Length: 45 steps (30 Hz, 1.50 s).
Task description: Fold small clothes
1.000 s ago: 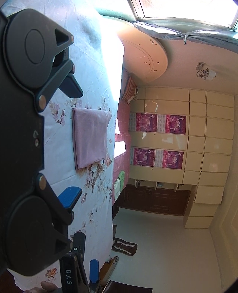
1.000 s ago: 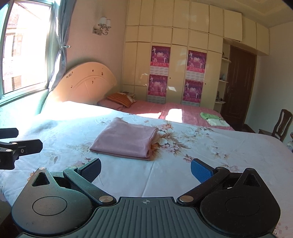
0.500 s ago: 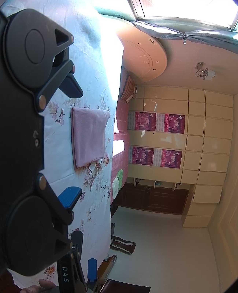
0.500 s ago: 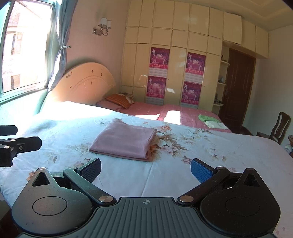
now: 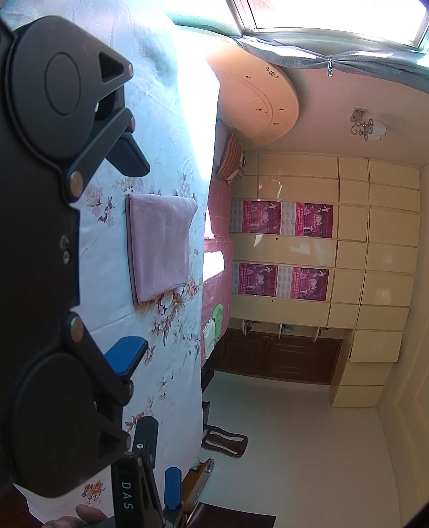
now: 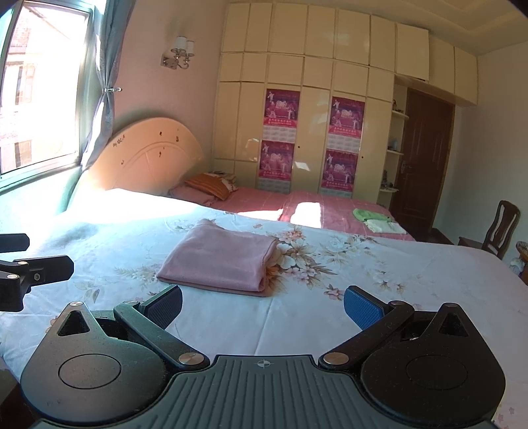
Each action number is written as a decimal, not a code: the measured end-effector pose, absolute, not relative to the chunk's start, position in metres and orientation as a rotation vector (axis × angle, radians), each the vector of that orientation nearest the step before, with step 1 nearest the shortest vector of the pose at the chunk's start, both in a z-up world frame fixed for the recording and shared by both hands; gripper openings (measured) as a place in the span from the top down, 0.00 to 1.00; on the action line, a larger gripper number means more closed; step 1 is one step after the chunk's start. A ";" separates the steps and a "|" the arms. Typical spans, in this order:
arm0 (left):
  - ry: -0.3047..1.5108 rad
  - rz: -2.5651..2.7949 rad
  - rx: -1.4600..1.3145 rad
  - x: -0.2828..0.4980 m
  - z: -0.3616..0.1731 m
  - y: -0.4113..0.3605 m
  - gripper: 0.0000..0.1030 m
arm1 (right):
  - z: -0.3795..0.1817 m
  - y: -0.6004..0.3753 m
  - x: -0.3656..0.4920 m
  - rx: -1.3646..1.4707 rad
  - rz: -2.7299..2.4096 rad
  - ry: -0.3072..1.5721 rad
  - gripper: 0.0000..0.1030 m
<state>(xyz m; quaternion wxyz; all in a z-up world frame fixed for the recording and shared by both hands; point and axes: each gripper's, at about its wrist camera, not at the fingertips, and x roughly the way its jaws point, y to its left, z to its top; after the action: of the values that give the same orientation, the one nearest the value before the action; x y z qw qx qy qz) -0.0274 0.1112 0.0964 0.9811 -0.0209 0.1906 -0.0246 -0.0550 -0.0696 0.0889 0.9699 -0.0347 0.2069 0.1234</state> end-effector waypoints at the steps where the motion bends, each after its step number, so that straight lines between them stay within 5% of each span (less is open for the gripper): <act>1: 0.383 -0.050 -0.039 -0.028 0.096 0.111 0.00 | 0.089 -0.070 -0.055 -0.070 0.249 0.418 0.00; 45: 0.374 -0.042 -0.032 -0.022 0.094 0.112 0.00 | 0.089 -0.061 -0.045 -0.070 0.277 0.417 0.00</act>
<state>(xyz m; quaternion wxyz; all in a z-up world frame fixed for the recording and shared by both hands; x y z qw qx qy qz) -0.0221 0.1119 0.0945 0.9822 -0.0159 0.1861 -0.0207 -0.0448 -0.0612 0.0889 0.9682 -0.0348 0.2065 0.1370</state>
